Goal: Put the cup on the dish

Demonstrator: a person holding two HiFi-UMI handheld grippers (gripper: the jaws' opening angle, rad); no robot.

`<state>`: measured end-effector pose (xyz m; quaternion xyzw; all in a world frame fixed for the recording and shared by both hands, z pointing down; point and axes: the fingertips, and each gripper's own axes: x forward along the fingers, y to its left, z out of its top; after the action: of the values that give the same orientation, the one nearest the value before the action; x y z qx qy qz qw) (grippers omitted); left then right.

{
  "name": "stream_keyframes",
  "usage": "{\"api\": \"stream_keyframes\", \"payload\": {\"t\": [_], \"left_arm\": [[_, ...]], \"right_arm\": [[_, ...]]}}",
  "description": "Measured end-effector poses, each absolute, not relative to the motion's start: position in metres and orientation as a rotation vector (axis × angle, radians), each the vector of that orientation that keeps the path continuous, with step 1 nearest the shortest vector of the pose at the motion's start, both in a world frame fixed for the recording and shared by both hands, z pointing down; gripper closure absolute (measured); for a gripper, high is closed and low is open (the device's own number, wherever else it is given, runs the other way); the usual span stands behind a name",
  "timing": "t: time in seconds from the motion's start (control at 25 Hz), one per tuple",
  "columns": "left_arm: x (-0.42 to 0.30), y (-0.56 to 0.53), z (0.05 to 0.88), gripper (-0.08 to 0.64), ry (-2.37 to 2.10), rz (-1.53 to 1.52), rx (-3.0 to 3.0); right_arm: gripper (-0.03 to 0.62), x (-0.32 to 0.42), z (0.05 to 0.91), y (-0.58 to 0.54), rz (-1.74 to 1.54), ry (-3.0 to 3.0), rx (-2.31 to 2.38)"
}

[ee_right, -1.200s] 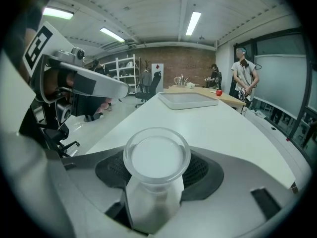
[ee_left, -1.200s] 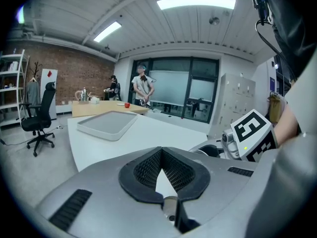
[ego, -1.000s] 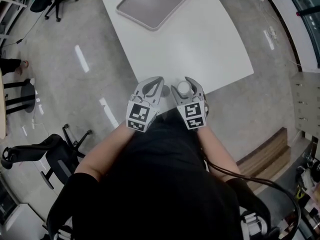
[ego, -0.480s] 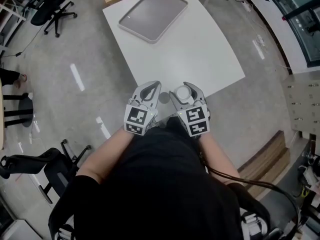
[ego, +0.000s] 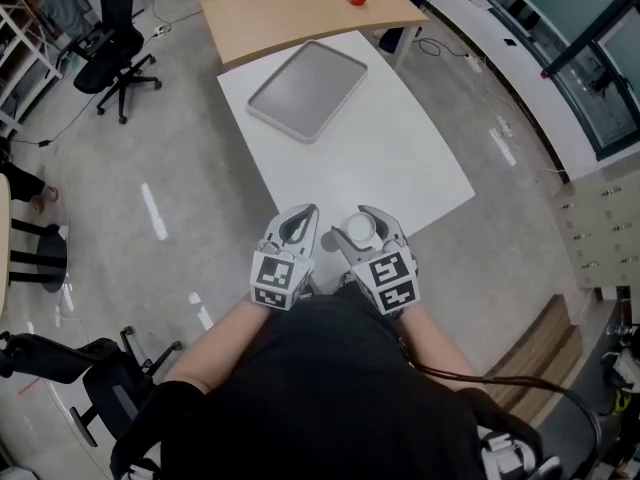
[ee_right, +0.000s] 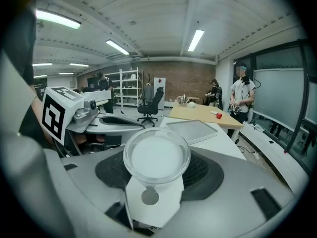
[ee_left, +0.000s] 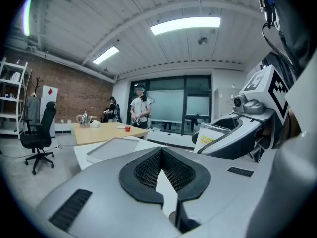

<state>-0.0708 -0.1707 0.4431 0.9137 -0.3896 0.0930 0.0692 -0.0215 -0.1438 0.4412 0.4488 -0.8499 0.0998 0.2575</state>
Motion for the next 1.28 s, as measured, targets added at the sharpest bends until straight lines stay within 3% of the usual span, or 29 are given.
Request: {"api": "stream_keyframes", "payload": {"t": [1.28], "left_arm": [[-0.088, -0.217, 0.398, 0.563, -1.263, 0.218, 2.731]], "right_arm": [[0.330, -0.039, 0.396, -0.200, 0.290, -2.379, 1.179]]}}
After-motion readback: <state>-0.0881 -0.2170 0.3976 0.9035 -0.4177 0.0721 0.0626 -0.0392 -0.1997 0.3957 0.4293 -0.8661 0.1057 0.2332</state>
